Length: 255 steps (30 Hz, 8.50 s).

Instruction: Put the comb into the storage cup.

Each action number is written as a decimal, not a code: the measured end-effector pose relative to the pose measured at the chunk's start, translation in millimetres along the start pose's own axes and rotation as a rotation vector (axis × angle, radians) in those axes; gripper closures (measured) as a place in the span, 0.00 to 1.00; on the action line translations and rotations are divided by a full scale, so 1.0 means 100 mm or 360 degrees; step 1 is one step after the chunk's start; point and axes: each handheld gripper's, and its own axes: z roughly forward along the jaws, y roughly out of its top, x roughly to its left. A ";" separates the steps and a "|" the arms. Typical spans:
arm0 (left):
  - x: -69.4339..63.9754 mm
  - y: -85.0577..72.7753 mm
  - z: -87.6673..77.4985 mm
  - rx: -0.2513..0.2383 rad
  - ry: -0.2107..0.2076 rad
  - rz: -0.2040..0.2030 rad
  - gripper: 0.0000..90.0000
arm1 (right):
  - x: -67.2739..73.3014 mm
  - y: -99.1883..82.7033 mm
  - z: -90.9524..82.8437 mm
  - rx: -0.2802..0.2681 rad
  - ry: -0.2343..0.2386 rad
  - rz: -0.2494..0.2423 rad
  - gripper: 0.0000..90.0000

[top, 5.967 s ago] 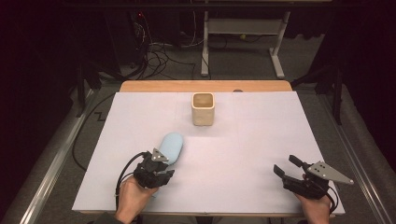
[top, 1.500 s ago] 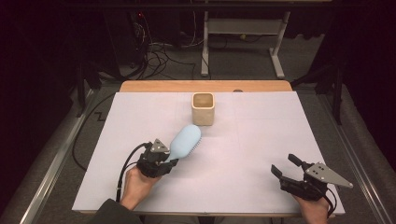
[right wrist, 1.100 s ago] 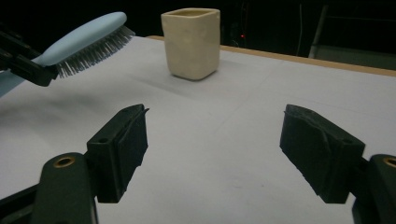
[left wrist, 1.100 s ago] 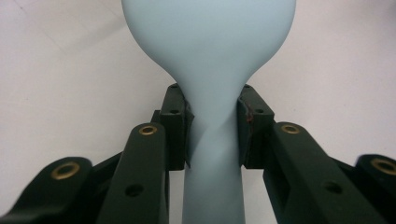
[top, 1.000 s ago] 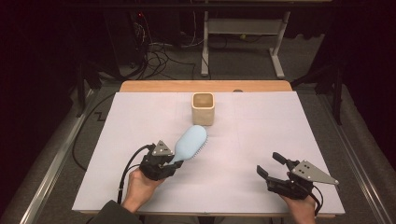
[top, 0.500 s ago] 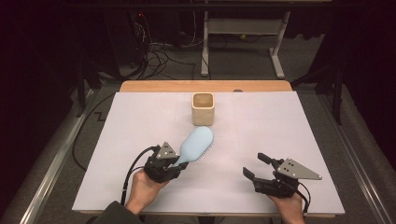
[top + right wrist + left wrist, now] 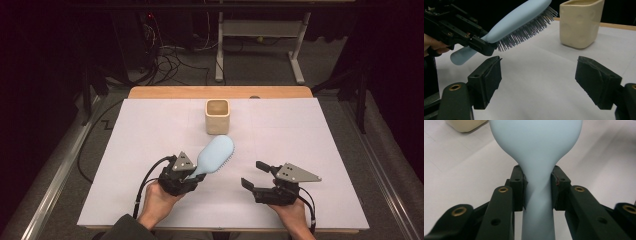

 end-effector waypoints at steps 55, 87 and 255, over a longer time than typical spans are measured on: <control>-0.29 0.14 0.26 0.0024 -0.0067 0.0138 0.77 | 0.07 0.08 0.56 0.0089 0.0170 0.0306 0.18; -0.29 0.24 0.27 0.0042 -0.0055 0.0142 0.76 | 0.08 0.29 0.48 0.0117 0.0171 0.0301 0.38; 0.66 -1.10 -0.49 -0.0515 0.0327 -0.0418 0.39 | -0.65 1.36 0.18 0.0280 -0.0072 0.0262 0.61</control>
